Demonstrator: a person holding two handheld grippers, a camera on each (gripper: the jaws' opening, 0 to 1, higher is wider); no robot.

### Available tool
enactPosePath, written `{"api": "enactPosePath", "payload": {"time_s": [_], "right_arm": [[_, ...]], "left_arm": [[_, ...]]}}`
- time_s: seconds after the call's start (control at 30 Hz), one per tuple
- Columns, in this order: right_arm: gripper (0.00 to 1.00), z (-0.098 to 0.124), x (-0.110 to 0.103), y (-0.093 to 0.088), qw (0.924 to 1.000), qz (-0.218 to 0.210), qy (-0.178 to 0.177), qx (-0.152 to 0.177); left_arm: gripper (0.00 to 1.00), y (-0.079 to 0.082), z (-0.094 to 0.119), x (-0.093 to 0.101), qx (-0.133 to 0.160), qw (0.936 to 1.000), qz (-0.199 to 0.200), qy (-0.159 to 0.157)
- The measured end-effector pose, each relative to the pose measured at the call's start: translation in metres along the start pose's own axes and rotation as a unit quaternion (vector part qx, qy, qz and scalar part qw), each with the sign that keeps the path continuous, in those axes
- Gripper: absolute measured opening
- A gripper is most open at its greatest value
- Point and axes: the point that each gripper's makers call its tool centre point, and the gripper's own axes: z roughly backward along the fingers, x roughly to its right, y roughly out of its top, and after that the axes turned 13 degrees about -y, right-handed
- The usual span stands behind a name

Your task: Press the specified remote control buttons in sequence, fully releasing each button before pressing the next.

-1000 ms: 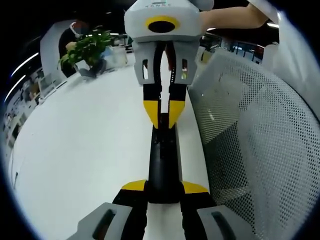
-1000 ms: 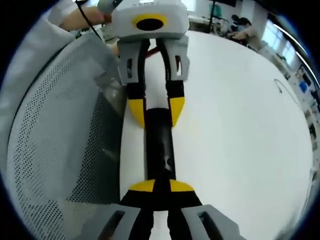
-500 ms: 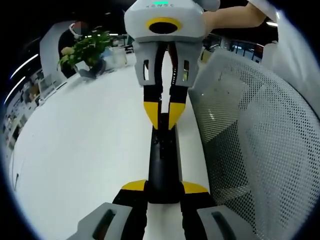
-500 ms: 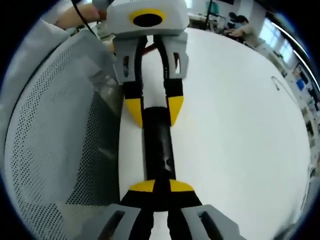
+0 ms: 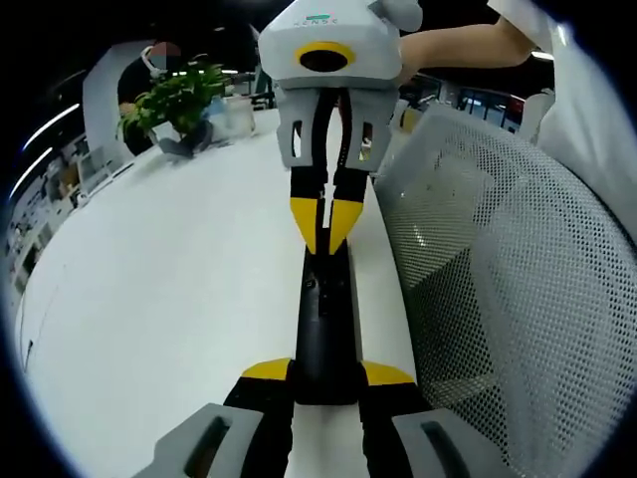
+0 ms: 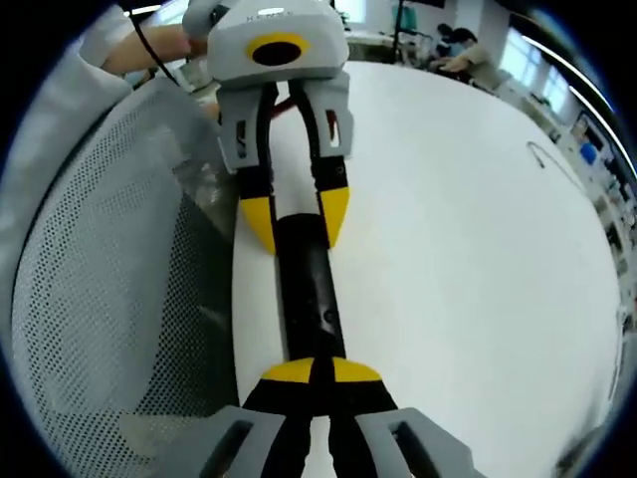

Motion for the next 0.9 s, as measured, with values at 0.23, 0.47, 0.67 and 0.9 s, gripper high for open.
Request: {"api": "enactPosePath", "payload": {"time_s": [0.23,0.47,0.67,0.9], "right_arm": [[0.05,0.0009,-0.0035,-0.0004,0.9998,0.018,-0.012,-0.005],[0.05,-0.0024,-0.0050,-0.0002,0.9962,0.072,-0.041,-0.026],[0.05,-0.0010,-0.0021,-0.0016,0.9980,0.026,-0.053,-0.020],[0.04,0.0019,-0.0008,-0.0019,0.9979,-0.024,-0.052,0.029]], "left_arm": [[0.24,-0.0001,0.0001,0.0004,0.004,1.0000,-0.001,0.002],[0.24,0.0000,-0.0006,0.0009,-0.004,0.9999,-0.013,0.006],[0.24,0.0001,-0.0007,0.0006,-0.006,0.9999,-0.012,0.006],[0.24,0.0000,-0.0005,0.0002,-0.005,0.9999,-0.012,0.007]]}}
